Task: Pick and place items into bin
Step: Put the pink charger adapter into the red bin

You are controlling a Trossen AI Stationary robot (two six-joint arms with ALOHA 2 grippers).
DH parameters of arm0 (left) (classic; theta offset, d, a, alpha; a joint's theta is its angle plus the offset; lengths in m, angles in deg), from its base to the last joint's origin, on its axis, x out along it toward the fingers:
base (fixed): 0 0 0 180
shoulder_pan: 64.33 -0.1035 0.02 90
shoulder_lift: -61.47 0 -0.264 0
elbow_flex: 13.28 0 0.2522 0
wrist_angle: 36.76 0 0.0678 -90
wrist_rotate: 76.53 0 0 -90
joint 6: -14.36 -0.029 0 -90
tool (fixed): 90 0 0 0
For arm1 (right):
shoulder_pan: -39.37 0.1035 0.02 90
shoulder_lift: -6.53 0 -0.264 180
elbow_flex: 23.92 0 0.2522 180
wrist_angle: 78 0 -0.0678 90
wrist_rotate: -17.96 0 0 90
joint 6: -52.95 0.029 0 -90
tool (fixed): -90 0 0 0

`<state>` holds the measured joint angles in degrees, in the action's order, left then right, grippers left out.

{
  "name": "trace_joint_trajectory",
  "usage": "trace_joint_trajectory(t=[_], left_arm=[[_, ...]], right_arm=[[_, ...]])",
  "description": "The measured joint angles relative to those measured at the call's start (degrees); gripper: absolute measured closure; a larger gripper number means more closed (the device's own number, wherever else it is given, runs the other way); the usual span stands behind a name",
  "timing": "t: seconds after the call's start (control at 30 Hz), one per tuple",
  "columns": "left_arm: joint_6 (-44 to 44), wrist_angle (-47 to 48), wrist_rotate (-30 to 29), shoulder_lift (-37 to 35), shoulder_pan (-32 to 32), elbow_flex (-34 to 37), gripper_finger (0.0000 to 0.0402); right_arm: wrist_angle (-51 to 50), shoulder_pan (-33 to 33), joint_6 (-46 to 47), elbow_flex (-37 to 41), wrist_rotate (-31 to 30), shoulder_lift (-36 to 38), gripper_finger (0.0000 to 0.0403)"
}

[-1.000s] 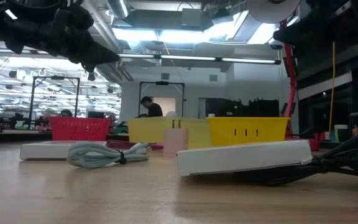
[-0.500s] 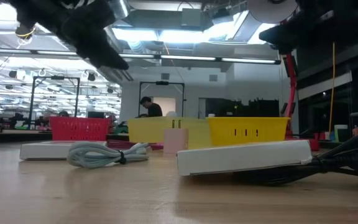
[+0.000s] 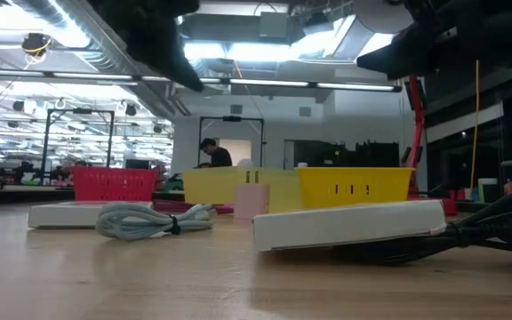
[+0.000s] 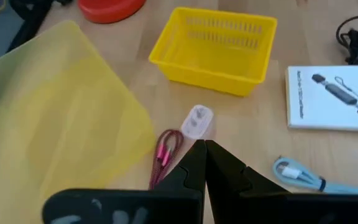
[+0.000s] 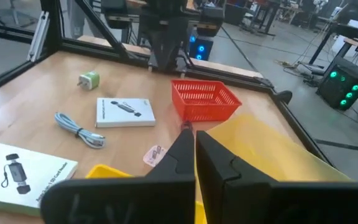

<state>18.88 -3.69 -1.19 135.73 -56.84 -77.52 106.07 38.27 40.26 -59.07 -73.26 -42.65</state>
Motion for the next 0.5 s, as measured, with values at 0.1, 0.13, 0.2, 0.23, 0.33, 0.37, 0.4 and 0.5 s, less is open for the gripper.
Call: trace_joint_trajectory(t=[0.1,0.13,0.2,0.23,0.33,0.37,0.4,0.5], left_arm=[[-4.79,-1.05,-0.91,2.76,-0.02,-1.75,0.04],[-6.38,-1.07,-0.93,3.47,-0.02,-2.26,0.0399],[-8.52,-1.25,-0.93,4.97,-0.02,-3.18,0.0396],[-9.14,-1.23,-1.01,5.55,-0.02,-3.4,0.0392],[-10.5,-1.5,-1.17,6.95,-0.02,-4.25,0.0375],[-10.94,-1.41,-1.24,7.31,-0.02,-4.4,0.0367],[-11.56,-1.41,-1.28,7.76,-0.02,-4.63,0.0359],[-14.0,-1.27,-1.28,8.81,-0.02,-5.09,0.033]], right_arm=[[0.01,0.01,-1.89,0.0,0.01,0.12,0.0403],[0.2,0.01,-2.57,0.0,0.01,0.14,0.0403],[0.21,0.01,-2.71,0.0,0.01,0.15,0.0403],[0.2,0.01,-2.72,0.0,0.01,0.15,0.0403],[0.15,0.01,-2.8,0.0,0.01,0.16,0.0403],[0.15,0.01,-2.81,0.0,0.01,0.17,0.0403],[0.15,0.01,-2.8,0.0,-0.07,0.17,0.0403],[0.34,0.01,-2.81,0.0,-0.14,0.17,0.0403]])
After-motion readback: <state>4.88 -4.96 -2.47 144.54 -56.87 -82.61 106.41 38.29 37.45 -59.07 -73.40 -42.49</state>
